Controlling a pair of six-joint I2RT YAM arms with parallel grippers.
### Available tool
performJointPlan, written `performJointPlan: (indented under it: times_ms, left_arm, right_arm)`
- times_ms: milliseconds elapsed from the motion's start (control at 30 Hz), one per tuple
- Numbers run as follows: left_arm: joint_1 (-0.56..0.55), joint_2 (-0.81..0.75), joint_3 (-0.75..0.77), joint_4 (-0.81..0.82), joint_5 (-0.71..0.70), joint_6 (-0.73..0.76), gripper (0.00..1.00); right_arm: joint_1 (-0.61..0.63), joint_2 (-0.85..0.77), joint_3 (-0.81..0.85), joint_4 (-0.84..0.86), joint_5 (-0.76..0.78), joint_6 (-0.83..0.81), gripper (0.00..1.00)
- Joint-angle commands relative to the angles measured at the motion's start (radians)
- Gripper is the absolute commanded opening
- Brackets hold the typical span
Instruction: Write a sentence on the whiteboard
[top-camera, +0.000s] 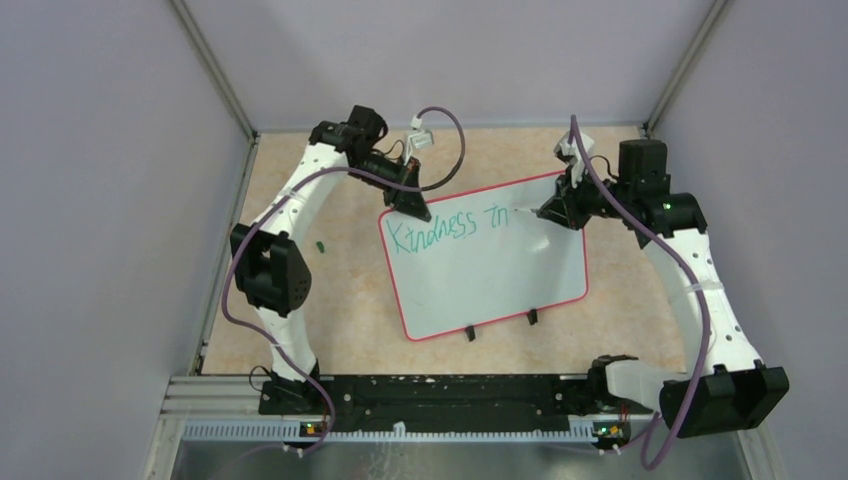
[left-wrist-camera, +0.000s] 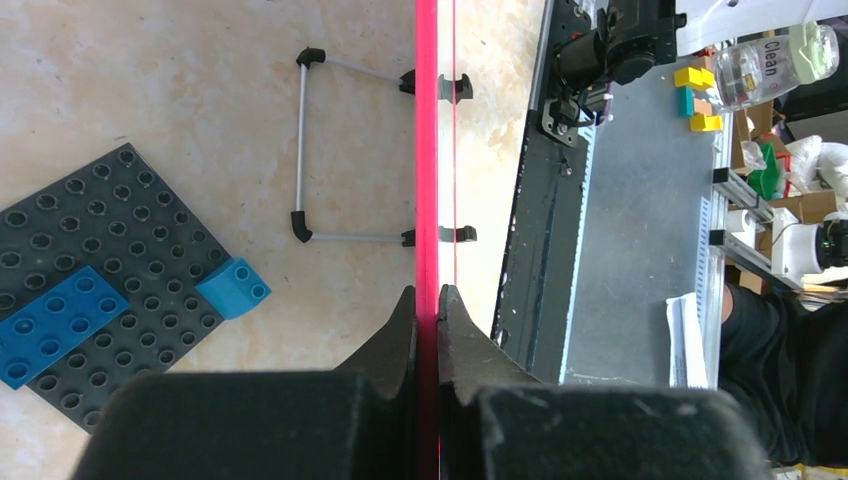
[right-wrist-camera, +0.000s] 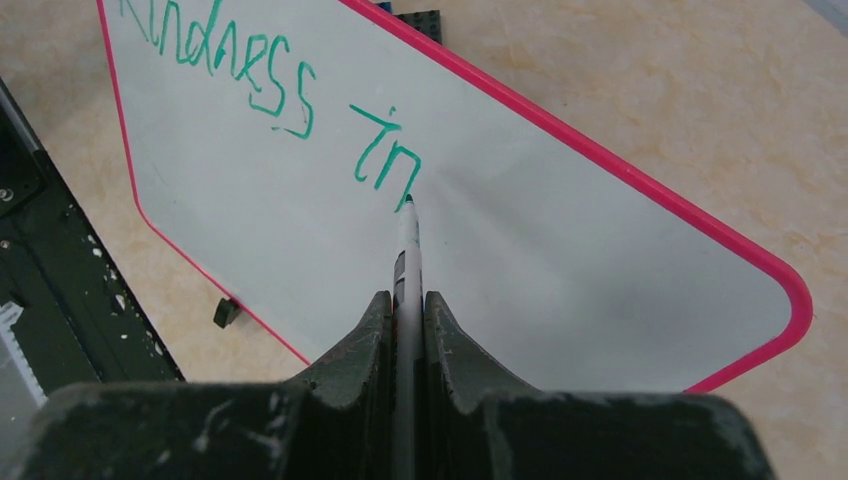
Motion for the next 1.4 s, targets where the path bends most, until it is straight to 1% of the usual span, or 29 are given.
performJointPlan:
  times_ms: [0,133,400,700,867,1367]
  left_arm:
    - [0.008,-0.022,-0.045,0.050,-0.112,0.044,0.00]
    - [0.008,-0.029,-0.052,0.065,-0.111,0.034,0.00]
    - [0.006,-0.028,-0.061,0.063,-0.116,0.036,0.00]
    - [0.003,-0.026,-0.062,0.065,-0.116,0.034,0.00]
    - [0.002,-0.028,-0.066,0.066,-0.118,0.033,0.00]
    - [0.001,-0.026,-0.071,0.069,-0.123,0.033,0.00]
  right_arm:
    - [-0.004,-0.032,-0.017,0.054,0.041,-0.008,0.00]
    - [-0.004,-0.039,-0.029,0.077,0.081,-0.003,0.00]
    - [-0.004,-0.020,-0.030,0.123,0.086,0.029,0.00]
    - [0.009,0.020,-0.008,0.127,0.084,0.029,0.00]
    - [0.036,0.036,-0.017,0.132,0.107,0.022,0.00]
    - [0.035,0.050,-0.003,0.166,0.172,0.045,0.00]
